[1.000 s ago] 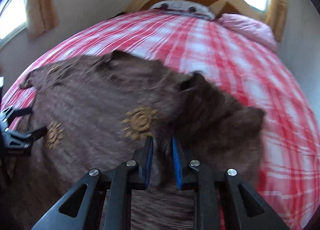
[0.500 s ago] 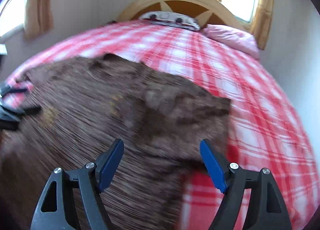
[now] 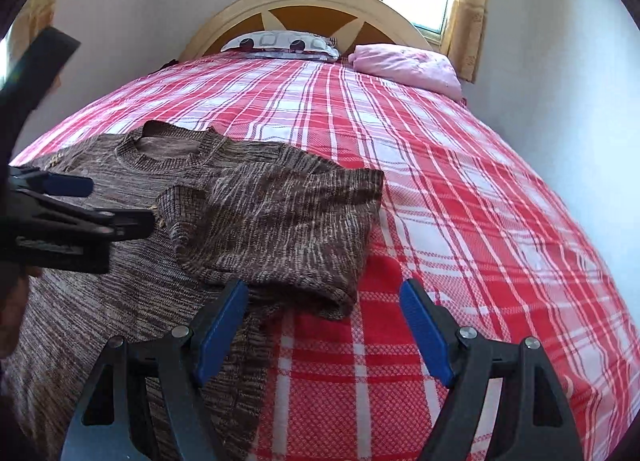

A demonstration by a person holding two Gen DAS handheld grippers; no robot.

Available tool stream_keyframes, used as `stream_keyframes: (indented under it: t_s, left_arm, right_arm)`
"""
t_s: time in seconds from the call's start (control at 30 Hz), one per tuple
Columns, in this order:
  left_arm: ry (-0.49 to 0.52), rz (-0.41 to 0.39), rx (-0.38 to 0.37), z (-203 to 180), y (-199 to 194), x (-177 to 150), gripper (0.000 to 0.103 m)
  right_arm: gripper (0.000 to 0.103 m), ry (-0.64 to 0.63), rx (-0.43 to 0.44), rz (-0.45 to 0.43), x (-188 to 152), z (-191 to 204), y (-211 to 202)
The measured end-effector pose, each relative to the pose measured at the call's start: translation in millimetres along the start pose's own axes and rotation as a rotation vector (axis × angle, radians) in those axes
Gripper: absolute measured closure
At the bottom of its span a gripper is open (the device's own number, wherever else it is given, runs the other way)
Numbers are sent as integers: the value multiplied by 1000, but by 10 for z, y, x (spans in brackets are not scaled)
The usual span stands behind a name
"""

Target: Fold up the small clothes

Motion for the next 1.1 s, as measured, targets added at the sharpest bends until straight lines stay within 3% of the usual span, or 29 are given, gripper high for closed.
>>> stream_keyframes:
  t_s: [0.1, 0.27, 0.43, 0.6, 0.63, 0.67, 0.7, 0.93, 1.1]
  left_arm:
    - [-15, 3, 3, -98, 66, 51, 1]
    - [-33, 50, -8, -193, 200, 9, 14]
    - [-93, 89, -80, -232, 262, -22, 28]
    - [-80, 78, -99, -234, 227, -9, 57]
    - [-81, 73, -102, -218, 221, -1, 71]
    - [-83, 68, -135, -220, 205, 7, 94]
    - [-83, 80, -171, -232, 215, 6, 96]
    - [-81, 45, -185, -95, 139, 72, 98]
    - [-64, -23, -198, -6, -59, 202, 98]
  right_arm:
    - [24, 9, -1, -1, -12, -9, 12]
    - [24, 11, 3, -6, -26, -3, 6]
    - [24, 16, 2, -1, -43, -8, 28]
    - [24, 10, -4, 0, -43, -1, 38]
    - [24, 9, -5, 1, -43, 0, 41]
    - [24, 9, -5, 0, -44, 1, 41]
    - [24, 10, -6, 0, -47, -1, 39]
    - [24, 9, -9, 0, -52, -7, 44]
    - [24, 9, -9, 0, -63, -17, 39]
Point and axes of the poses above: each gripper's, at about its wrist camera, not at the fingertips, and y roughly the way its jaws point, z to its left, x to its top, the point moved 10 cm from there along y, roughly the way its jaws point, and after that the axes turned 6 degrees about -y, right-handed, at the moved point
